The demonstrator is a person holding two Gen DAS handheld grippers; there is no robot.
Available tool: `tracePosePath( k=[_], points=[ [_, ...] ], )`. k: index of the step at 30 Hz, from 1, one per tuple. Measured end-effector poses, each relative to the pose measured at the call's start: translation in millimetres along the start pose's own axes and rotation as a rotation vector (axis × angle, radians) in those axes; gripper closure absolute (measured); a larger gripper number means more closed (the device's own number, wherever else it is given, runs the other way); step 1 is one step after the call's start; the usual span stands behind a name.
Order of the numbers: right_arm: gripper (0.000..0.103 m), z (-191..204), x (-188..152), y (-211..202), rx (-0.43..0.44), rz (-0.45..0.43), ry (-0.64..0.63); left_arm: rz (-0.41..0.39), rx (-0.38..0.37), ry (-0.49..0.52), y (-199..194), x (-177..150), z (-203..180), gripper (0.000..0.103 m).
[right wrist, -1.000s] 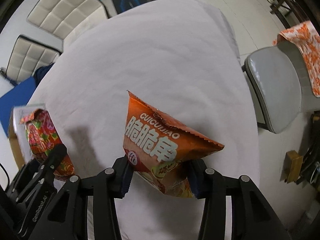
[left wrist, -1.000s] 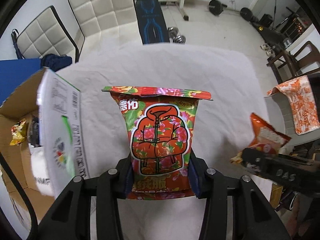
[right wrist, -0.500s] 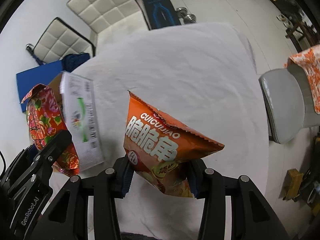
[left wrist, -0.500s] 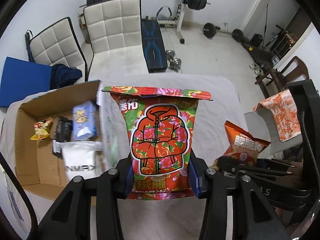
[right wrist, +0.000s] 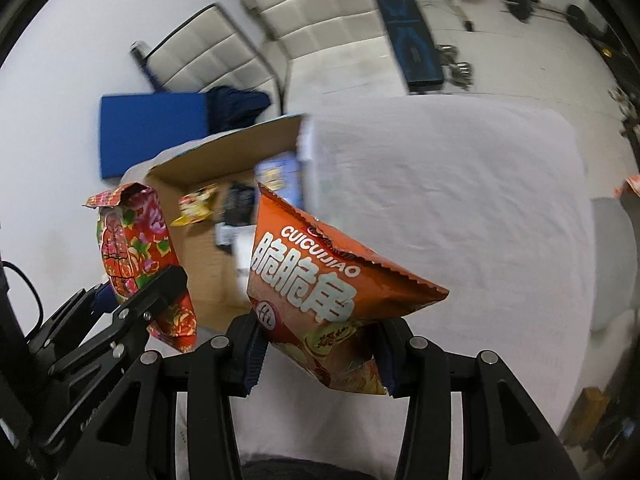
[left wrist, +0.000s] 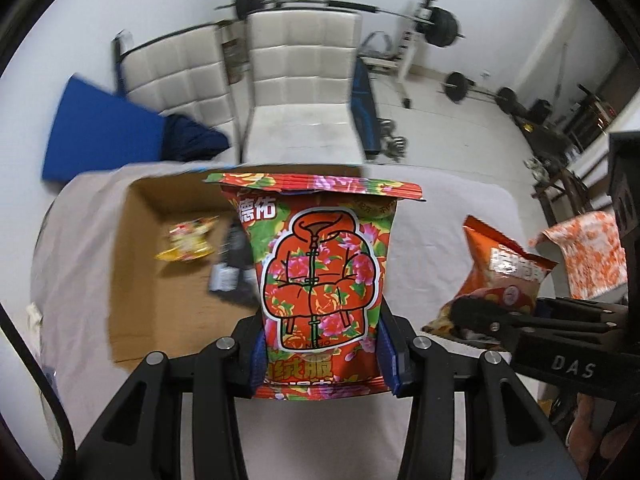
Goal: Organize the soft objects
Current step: 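Carry both bags into the box and open both tools to release them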
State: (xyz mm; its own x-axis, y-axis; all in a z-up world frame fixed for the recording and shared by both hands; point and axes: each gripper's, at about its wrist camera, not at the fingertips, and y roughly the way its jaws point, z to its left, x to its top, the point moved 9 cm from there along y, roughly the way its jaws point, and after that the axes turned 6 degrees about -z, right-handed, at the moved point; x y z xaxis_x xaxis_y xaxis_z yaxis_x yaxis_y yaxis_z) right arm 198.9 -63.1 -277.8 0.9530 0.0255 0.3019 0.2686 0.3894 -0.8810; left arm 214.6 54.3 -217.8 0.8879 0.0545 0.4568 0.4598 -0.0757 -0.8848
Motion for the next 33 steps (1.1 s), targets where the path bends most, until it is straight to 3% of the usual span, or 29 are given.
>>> tracePosePath(
  k=[5, 10, 14, 24, 33],
  points=[
    [0.055, 70.4, -4.6, 33.9, 0.042, 0.053, -0.07, 0.047, 0.051, -0.072, 7.8, -15.5, 75.7, 0.061],
    [0.055, 123.5, -18.6, 78.2, 0.076, 0.116, -0.141, 0.114, 0.055, -0.112, 30.5, -29.2, 120.2, 0.061],
    [0.055, 160.5, -27.5, 113.0, 0.087, 0.156, -0.204, 0.188, 0.012, -0.143, 54.3, -38.9, 139.8, 0.061],
    [0.055, 180.1, -44.0, 187.8, 0.079, 0.253, -0.226, 0.361, -0.048, -0.174, 111.9, -65.6, 168.6, 0.061],
    [0.055, 180.5, -62.1, 236.8, 0.068, 0.339, -0.229, 0.468, -0.066, -0.137, 149.6, -84.6, 160.1, 0.061]
  ],
)
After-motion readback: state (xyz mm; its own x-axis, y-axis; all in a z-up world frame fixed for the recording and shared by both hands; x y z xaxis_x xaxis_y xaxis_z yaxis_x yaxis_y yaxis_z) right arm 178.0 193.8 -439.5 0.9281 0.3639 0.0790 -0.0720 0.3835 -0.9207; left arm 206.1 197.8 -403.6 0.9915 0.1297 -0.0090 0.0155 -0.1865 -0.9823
